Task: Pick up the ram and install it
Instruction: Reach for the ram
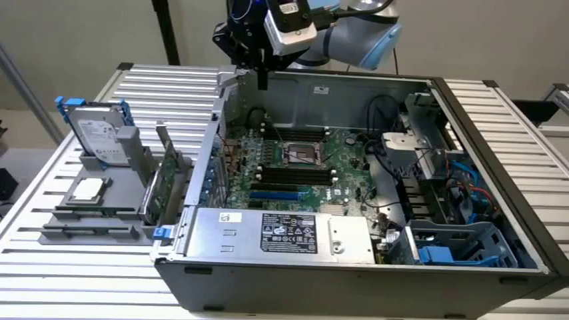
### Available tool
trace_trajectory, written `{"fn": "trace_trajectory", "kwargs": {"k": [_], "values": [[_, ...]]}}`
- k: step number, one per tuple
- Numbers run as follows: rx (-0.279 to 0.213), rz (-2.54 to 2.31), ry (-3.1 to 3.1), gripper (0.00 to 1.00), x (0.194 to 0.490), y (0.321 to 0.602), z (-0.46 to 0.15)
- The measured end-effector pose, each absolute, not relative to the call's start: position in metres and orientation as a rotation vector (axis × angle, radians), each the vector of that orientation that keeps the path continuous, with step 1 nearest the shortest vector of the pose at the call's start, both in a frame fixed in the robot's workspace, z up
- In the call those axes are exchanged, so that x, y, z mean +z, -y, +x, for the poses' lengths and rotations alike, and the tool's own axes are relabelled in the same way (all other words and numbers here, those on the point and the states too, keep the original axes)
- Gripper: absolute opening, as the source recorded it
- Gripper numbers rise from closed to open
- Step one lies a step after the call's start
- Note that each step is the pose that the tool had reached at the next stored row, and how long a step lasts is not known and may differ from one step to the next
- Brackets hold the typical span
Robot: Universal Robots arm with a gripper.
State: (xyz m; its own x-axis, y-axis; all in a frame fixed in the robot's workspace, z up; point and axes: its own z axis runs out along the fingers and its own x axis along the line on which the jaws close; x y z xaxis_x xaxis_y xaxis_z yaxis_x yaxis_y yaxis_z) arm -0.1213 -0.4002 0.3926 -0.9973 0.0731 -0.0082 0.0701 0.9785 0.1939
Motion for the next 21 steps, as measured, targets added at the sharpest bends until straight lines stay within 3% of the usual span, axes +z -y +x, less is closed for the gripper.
{"fn": "trace_trajectory", "kwargs": {"k": [3,21], "values": [[0.287,0.113,-3.111,0.00,0.393,0.402,-0.123],[0.066,0.113,-3.129,0.00,0.390,0.407,-0.169]]}}
